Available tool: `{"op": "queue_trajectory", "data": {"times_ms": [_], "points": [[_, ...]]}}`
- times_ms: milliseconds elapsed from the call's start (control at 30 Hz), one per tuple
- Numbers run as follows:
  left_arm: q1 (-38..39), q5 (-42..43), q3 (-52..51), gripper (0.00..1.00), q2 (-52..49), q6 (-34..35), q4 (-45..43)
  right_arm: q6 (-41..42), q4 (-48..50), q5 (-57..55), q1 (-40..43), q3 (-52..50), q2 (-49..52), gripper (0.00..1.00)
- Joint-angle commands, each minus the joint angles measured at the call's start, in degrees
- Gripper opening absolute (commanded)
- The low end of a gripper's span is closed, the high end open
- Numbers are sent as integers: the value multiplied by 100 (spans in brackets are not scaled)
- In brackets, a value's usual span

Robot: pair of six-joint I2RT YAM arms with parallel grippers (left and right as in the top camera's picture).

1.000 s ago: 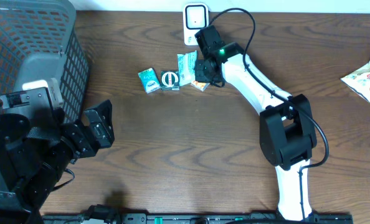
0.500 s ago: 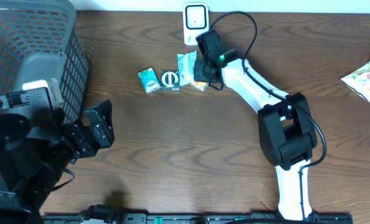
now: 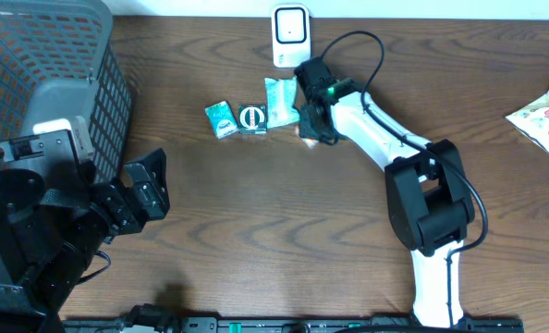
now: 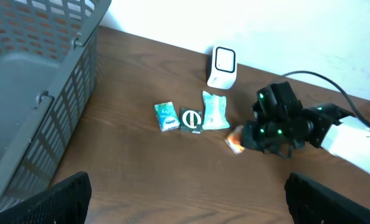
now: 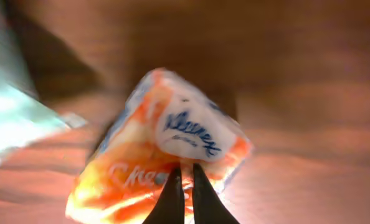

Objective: Scan the item barcode

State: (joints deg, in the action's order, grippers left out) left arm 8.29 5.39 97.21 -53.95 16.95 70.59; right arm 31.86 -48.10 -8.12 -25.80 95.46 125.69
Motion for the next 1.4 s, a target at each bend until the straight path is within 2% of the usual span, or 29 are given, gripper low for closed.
{"op": "queue_trajectory", "data": {"times_ms": [0,233,433,533,733,833,967,1067,1200,1267,1367], "points": [[-24,-74,42,98,0,52,13,92,-651,-807,234,-127,-173,1],[-24,-74,42,98,0,52,13,83,-1325,-719,485,-127,-815,1],[-24,-74,42,98,0,52,13,-149,-1270,-330,614,-127,-1191,36],[-24,-74,42,98,0,52,13,-212,-1180,-188,678,-149,-1167,49],[-24,-74,42,98,0,52,13,-1762,-866,905,743,-229,-1049,77],[-24,-74,42,98,0,52,13,-1976,-756,1075,813,-345,-979,99],[-24,-74,42,98,0,52,13,-2065,-498,1635,1078,-634,-953,99],[-24,-74,42,98,0,52,13,-2608,-295,2570,1381,-918,-953,99],[-24,-74,42,98,0,52,13,-3042,-157,3333,1751,-1244,-953,88],[-24,-74,42,98,0,52,13,-3042,-223,3331,1880,-1305,-953,99],[-24,-74,42,97,0,52,13,-2796,-262,3338,2004,-1314,-953,99]]}}
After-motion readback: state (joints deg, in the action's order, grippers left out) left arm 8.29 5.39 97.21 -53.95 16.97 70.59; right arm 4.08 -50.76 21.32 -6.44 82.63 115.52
